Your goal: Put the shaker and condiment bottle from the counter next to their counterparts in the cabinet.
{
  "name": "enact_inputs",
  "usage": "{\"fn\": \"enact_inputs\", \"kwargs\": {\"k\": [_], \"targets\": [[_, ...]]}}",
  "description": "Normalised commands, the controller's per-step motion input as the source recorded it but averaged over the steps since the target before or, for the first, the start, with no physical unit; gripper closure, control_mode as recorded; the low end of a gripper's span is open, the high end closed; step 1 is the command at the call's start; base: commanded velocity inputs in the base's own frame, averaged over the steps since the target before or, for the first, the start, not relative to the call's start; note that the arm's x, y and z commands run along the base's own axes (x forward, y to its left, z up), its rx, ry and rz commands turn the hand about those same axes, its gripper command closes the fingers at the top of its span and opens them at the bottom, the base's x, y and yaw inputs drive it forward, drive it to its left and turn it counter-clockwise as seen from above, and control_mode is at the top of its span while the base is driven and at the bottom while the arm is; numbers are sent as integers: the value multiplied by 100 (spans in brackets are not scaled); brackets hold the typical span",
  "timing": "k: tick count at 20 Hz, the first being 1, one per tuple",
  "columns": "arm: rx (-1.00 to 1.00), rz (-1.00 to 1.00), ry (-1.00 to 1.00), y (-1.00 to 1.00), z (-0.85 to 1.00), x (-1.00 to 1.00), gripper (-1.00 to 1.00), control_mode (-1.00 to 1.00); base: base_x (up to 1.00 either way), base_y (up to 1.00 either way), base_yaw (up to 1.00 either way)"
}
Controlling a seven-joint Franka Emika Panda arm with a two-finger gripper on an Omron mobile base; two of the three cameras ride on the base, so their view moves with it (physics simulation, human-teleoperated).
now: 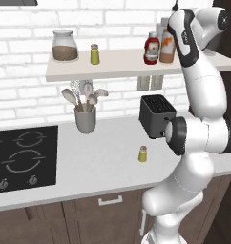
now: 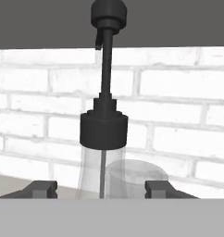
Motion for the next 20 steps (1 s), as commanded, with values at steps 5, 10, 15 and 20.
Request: {"fn": "enact_inputs", "kwargs": {"k": [5,10,15,20], "targets": [[0,0,0,0,-17,24,100,-100,0,0,0],[0,0,0,0,-18,16,-100,-100,0,0,0],[0,0,0,-1,-15,2,-100,-100,0,0,0],[0,0,-1,-5,-4,-14,-100,-100,0,0,0]]}}
